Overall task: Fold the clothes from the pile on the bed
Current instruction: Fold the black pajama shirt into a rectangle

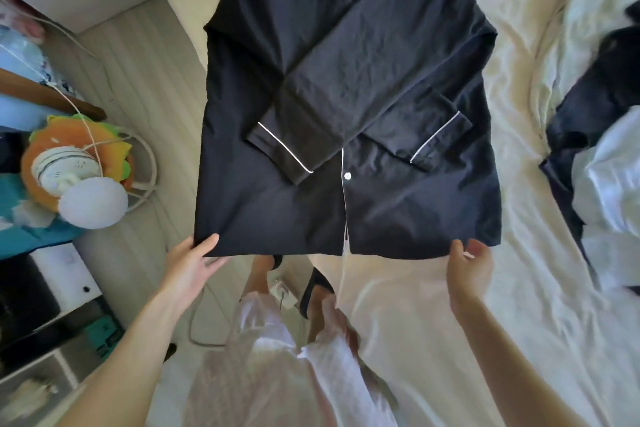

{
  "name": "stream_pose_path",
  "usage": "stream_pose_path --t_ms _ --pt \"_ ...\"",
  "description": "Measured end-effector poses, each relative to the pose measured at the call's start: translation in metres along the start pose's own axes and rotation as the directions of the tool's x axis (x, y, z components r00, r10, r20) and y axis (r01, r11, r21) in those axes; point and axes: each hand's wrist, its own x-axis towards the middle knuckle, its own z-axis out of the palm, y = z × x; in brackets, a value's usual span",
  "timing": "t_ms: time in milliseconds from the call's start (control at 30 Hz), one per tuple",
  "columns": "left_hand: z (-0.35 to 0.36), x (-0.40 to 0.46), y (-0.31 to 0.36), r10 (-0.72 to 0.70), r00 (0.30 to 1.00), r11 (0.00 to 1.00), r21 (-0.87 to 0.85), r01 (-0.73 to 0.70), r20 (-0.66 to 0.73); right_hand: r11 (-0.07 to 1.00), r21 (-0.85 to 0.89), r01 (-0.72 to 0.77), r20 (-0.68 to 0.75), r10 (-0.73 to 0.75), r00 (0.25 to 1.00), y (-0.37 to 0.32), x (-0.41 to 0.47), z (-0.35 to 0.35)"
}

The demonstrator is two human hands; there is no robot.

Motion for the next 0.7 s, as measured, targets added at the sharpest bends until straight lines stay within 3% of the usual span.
stream_pose_path --t_ms 33,100,200,300,467,700 --pt "0.001 -0.004 -0.001 0.002 1.000 0.999 -0.033 -0.002 0.015 0.973 0.154 -0.175 0.027 0.172 0.985 0.001 0.011 -0.006" --pt "0.006 -0.010 -0.003 -0.010 1.000 0.997 -0.078 0.012 0.020 0.818 0.366 -0.445 0.246 0.376 0.893 0.003 0.030 -0.015" --pt "0.014 -0.014 -0.007 -0.044 0.999 0.987 -0.159 0.039 -0.028 0.537 0.542 -0.647 0.496 0.417 0.762 0.000 0.057 -0.020" --pt "0.023 -0.018 -0.009 -0.016 0.996 0.974 -0.225 -0.004 -0.088 0.303 0.619 -0.724 0.628 0.361 0.689 -0.006 0.069 -0.023" --pt "0.034 -0.029 -0.004 0.056 0.991 0.973 -0.217 -0.081 -0.121 0.306 0.573 -0.761 0.693 0.314 0.648 -0.005 0.075 -0.024" --pt "0.049 -0.049 -0.005 0.078 0.981 0.974 -0.198 -0.113 -0.179 0.442 0.596 -0.670 0.645 0.234 0.728 0.004 0.059 -0.019"
